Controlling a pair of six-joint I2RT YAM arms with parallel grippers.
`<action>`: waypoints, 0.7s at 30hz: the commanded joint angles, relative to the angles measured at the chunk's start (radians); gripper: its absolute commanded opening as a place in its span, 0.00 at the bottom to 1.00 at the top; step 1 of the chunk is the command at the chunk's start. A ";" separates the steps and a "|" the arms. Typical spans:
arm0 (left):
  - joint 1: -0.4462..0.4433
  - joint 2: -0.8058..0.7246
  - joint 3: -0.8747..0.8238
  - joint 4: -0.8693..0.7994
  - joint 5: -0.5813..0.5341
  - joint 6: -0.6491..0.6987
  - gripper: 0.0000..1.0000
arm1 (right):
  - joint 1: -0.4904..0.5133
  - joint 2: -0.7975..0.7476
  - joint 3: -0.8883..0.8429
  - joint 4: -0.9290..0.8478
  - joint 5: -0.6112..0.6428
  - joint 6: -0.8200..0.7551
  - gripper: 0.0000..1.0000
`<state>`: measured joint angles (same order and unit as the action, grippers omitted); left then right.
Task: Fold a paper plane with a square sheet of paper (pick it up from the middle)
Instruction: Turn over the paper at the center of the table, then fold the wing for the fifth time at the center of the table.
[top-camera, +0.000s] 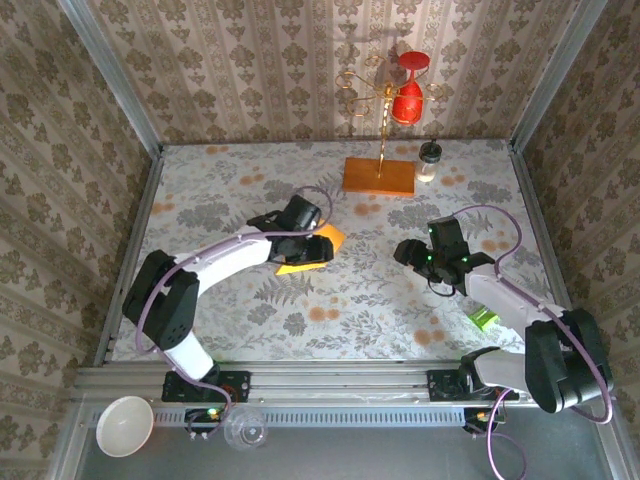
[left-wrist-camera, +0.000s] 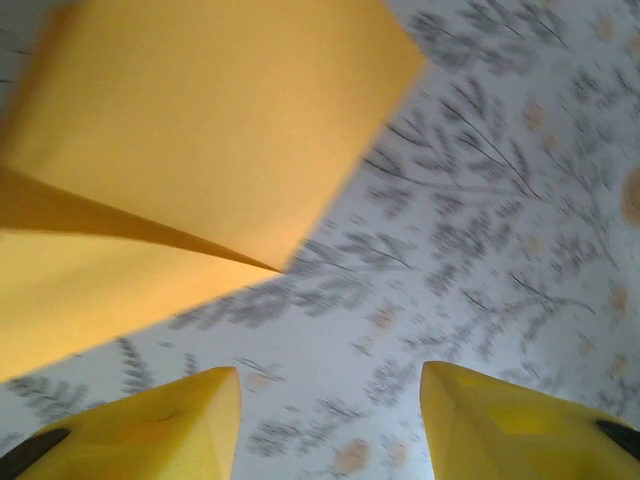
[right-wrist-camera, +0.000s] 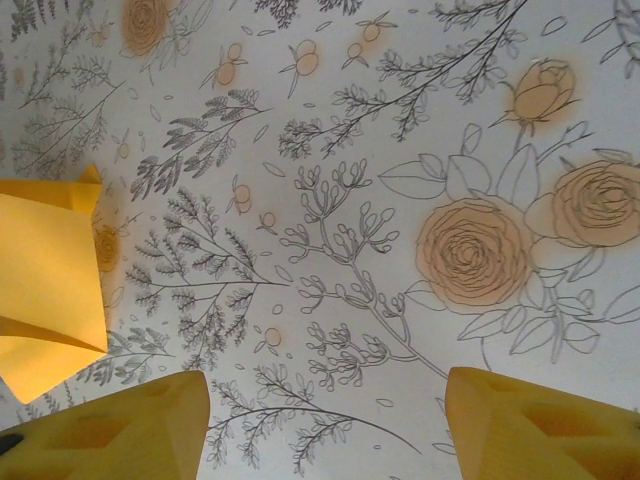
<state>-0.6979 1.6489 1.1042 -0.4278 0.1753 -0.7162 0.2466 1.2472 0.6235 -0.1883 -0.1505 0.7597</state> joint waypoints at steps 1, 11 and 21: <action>0.055 0.006 -0.028 0.047 0.064 0.000 0.52 | 0.002 0.024 -0.016 0.039 -0.042 0.024 0.65; 0.171 0.172 0.030 0.114 0.070 0.056 0.50 | 0.034 0.071 -0.013 0.094 -0.074 0.062 0.65; 0.174 0.206 -0.039 0.201 0.121 -0.083 0.48 | 0.115 0.131 0.012 0.145 -0.124 0.183 0.65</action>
<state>-0.5228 1.8462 1.0988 -0.2596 0.2512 -0.7208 0.3359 1.3598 0.6144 -0.0689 -0.2424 0.8646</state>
